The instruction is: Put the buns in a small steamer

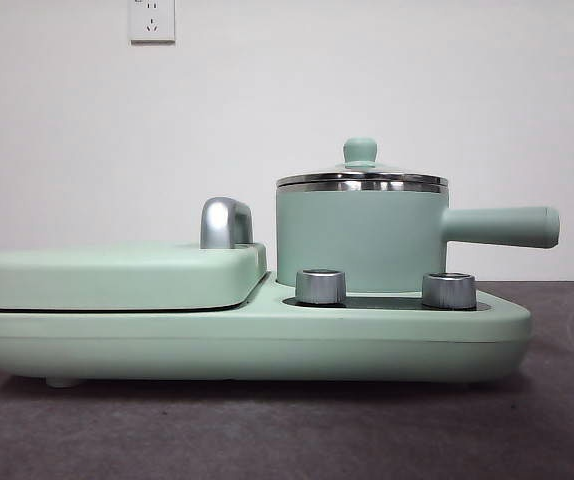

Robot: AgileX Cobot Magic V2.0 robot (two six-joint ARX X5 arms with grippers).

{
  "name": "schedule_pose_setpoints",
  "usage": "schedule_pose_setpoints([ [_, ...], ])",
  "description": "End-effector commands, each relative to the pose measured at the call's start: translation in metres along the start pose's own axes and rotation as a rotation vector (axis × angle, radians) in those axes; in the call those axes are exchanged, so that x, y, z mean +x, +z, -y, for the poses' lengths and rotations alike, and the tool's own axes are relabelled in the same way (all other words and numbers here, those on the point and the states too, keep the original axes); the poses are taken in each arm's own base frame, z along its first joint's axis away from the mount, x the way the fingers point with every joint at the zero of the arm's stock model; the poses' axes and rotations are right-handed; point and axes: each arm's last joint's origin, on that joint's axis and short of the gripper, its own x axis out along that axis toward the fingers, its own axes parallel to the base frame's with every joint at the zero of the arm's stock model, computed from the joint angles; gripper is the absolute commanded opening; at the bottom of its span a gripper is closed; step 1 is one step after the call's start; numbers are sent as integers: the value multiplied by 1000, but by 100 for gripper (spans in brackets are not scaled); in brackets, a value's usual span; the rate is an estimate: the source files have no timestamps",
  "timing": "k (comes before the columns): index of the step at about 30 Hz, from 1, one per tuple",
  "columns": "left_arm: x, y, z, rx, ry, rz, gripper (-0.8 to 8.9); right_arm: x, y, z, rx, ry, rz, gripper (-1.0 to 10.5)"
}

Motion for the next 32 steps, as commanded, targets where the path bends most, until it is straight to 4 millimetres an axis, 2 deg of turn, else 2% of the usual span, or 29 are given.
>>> schedule_pose_setpoints([
  [1,2,-7,-1,9,6,-24,11,14,-32,4,-18,-82,13,15],
  [4,2,-7,-1,9,6,-24,11,22,-59,7,-13,-134,8,15],
  [7,2,-7,-1,9,6,-24,11,27,-76,8,-3,-143,-5,15],
  [15,2,-7,-1,9,6,-24,11,32,-104,9,46,-157,-63,15],
  [32,2,-7,-1,9,6,-24,11,33,-101,9,45,-153,-38,15],
])
